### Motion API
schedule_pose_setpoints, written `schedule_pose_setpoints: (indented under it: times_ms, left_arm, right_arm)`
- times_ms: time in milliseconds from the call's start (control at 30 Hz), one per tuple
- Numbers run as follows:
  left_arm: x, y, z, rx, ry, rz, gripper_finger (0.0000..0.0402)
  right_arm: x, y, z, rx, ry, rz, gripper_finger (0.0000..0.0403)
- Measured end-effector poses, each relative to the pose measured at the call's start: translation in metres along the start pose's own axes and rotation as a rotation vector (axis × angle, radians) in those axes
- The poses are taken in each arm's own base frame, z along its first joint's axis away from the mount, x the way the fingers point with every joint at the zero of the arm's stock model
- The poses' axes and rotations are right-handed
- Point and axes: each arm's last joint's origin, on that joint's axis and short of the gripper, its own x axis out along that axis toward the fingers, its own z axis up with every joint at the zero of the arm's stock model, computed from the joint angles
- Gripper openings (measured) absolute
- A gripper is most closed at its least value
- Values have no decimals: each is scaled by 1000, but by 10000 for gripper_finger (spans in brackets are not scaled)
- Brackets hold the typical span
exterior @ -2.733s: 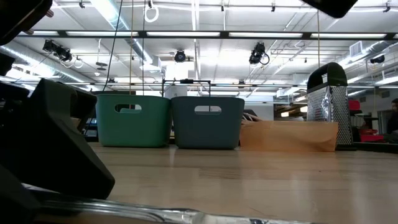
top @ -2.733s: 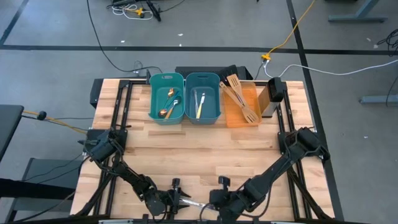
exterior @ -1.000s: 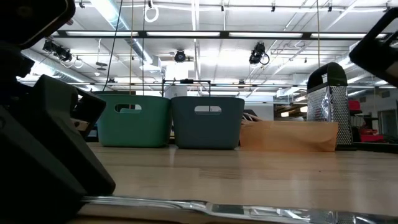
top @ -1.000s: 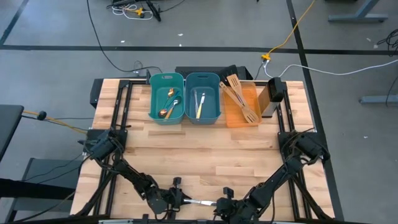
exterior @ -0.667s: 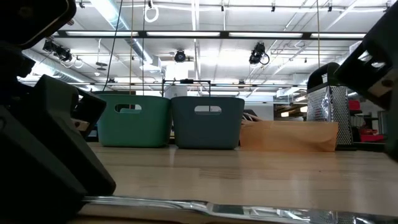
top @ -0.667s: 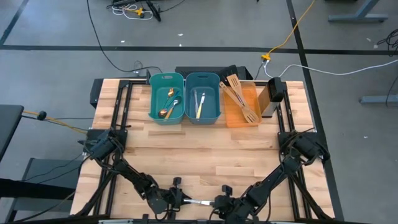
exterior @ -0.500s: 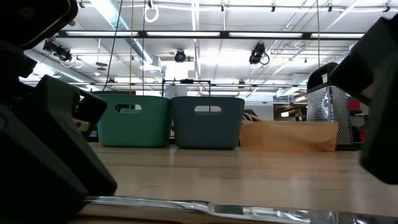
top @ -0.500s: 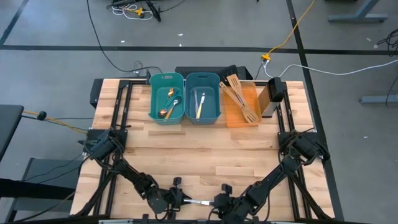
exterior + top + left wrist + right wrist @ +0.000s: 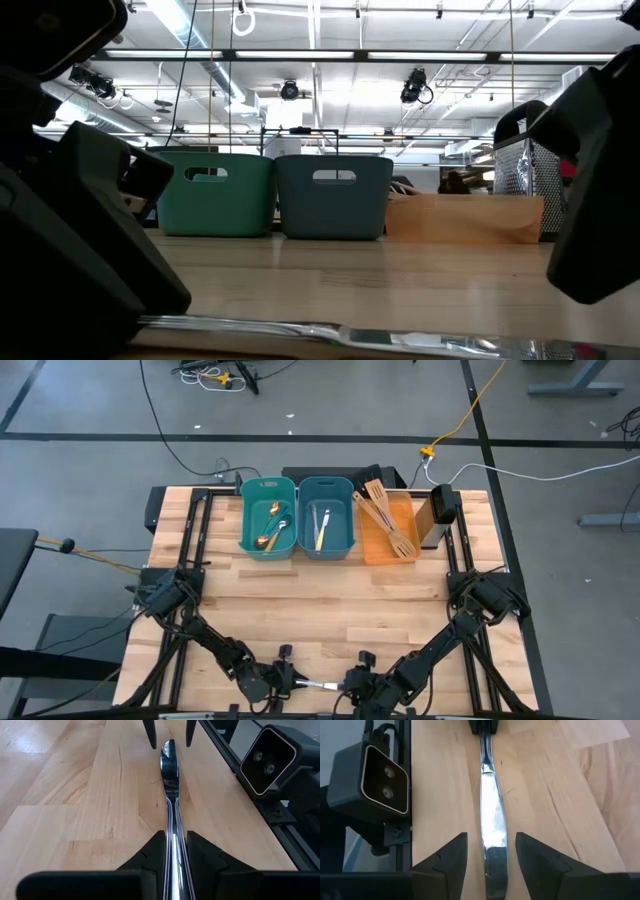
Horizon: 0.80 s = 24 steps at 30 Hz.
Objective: Pick & Place Kitchen Items
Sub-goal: Put the silver table knife into the blue bin
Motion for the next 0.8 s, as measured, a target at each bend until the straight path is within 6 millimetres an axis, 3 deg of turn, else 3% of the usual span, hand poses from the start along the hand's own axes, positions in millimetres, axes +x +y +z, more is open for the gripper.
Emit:
schedule_pose_setpoints:
  times_ms: [267, 533, 800]
  left_arm:
    - [0, -1, 1, -12, -16, -8, 69]
    - [1, -1, 3, -21, -29, -13, 69]
    - [1, -1, 4, -21, -36, -11, 69]
  right_arm:
    - [1, -1, -1, -1, 5, -8, 178]
    - [25, -3, -13, 18, 20, -12, 178]
    - [27, -3, -14, 23, 27, 2, 178]
